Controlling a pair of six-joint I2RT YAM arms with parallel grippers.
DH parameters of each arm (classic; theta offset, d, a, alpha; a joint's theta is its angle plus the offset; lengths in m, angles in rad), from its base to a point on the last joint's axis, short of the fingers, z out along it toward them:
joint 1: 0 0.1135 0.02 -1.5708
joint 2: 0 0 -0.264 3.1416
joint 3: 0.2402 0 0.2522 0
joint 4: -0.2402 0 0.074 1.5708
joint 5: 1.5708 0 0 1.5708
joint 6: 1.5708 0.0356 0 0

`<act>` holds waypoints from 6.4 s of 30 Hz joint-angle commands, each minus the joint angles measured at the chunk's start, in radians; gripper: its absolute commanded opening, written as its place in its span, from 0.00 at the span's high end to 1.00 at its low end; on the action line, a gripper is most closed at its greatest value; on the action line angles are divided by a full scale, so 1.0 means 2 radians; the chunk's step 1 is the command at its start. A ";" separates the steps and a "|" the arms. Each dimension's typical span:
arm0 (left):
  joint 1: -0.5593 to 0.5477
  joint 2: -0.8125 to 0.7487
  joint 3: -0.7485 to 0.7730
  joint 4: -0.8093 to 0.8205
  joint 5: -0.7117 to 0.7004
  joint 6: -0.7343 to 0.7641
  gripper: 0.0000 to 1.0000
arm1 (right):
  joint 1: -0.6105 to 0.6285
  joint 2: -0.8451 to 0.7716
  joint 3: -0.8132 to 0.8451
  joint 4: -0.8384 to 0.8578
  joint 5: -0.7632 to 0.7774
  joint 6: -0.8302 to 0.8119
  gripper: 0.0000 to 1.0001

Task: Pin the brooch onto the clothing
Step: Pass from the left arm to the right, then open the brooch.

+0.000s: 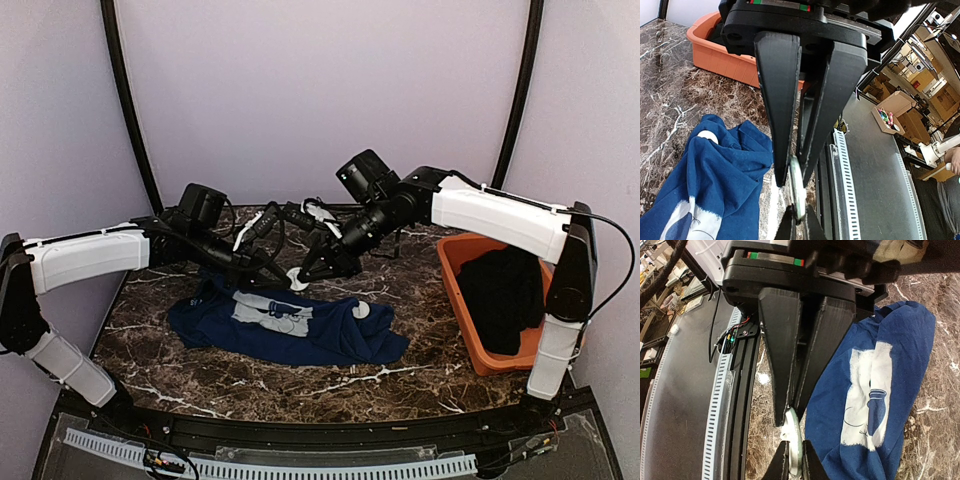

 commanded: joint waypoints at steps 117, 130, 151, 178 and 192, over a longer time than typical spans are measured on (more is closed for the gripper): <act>0.043 -0.012 -0.087 0.387 0.102 -0.300 0.71 | 0.077 -0.121 -0.413 0.811 0.238 0.269 1.00; 0.043 -0.012 -0.090 0.404 0.106 -0.311 0.84 | 0.076 -0.121 -0.414 0.814 0.235 0.272 1.00; 0.042 -0.005 -0.065 0.279 0.070 -0.234 0.99 | 0.096 -0.100 -0.367 0.742 0.264 0.223 1.00; 0.020 -0.009 -0.051 0.229 0.077 -0.186 0.84 | 0.104 -0.071 -0.325 0.733 0.228 0.238 1.00; 0.059 -0.049 -0.091 0.371 0.090 -0.270 0.47 | 0.077 -0.128 -0.389 0.737 0.270 0.259 1.00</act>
